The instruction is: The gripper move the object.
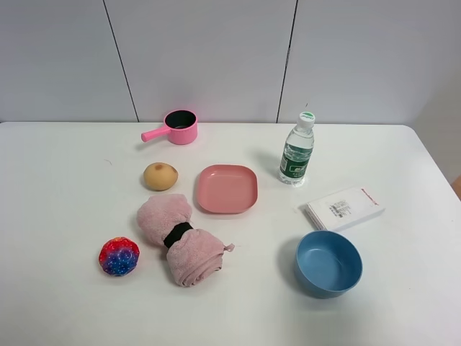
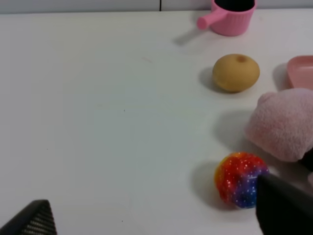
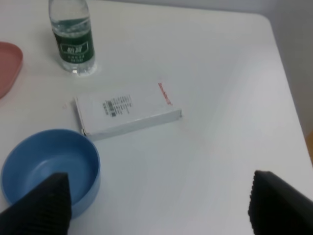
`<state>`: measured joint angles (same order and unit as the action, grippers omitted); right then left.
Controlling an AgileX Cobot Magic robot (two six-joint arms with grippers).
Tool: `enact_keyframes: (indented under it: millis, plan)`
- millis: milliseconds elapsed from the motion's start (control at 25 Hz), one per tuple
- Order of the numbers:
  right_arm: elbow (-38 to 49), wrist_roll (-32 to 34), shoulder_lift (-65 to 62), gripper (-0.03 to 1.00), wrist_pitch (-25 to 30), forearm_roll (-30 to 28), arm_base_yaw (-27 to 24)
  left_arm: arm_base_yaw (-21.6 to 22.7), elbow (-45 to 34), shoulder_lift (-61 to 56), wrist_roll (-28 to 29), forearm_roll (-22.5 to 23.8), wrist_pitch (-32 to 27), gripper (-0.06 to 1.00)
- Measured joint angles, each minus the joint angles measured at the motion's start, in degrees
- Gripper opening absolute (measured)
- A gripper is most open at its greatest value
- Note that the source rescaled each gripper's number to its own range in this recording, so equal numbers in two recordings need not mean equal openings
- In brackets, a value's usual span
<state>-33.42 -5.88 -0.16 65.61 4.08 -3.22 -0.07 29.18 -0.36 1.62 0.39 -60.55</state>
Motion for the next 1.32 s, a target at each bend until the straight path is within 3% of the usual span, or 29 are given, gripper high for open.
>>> enact_keyframes:
  millis: [320, 560, 1320]
  plan:
    - [3.08, 5.88, 0.0, 0.55, -1.02, -1.84, 0.0, 0.0, 0.0, 0.0, 0.0, 0.0, 0.0, 1.0]
    - [4.77, 5.88, 0.0, 0.55, -3.92, -3.38, 0.0, 0.0, 0.0, 0.0, 0.0, 0.0, 0.0, 1.0]
    - [4.88, 5.88, 0.0, 0.55, -4.61, -3.31, 0.0, 0.0, 0.0, 0.0, 0.0, 0.0, 0.0, 1.0]
